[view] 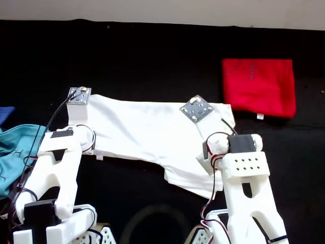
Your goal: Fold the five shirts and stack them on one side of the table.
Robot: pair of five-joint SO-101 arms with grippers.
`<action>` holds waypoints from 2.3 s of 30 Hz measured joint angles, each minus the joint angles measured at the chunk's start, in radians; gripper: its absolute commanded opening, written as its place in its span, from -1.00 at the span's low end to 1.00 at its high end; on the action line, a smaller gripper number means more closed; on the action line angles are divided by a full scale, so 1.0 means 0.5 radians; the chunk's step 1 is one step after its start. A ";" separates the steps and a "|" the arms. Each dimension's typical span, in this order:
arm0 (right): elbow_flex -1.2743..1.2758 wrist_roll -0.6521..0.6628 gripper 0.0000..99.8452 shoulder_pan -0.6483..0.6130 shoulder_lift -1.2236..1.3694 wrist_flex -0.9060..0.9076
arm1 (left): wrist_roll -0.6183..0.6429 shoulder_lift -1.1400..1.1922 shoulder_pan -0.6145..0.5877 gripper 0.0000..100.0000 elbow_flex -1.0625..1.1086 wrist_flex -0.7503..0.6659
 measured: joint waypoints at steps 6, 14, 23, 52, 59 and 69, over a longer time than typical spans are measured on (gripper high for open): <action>0.457 0.000 -0.99 0.000 0.000 -0.374 | 0.000 0.000 0.000 -0.98 0.000 0.000; 0.721 0.000 -0.99 0.193 0.000 -0.850 | 0.000 0.000 0.000 -0.98 0.000 0.000; 0.798 0.000 -0.99 0.344 0.006 -1.129 | 0.000 0.000 0.000 -0.98 0.000 0.000; 0.430 0.000 -0.92 0.040 0.003 0.006 | 0.000 0.000 0.000 -0.98 0.000 0.000; 0.445 0.000 -0.68 -0.227 0.003 -0.080 | 0.000 0.000 0.000 -0.98 0.000 0.000; 0.779 0.000 -0.78 -0.242 0.003 -0.466 | 0.000 0.000 0.000 -0.98 0.000 0.000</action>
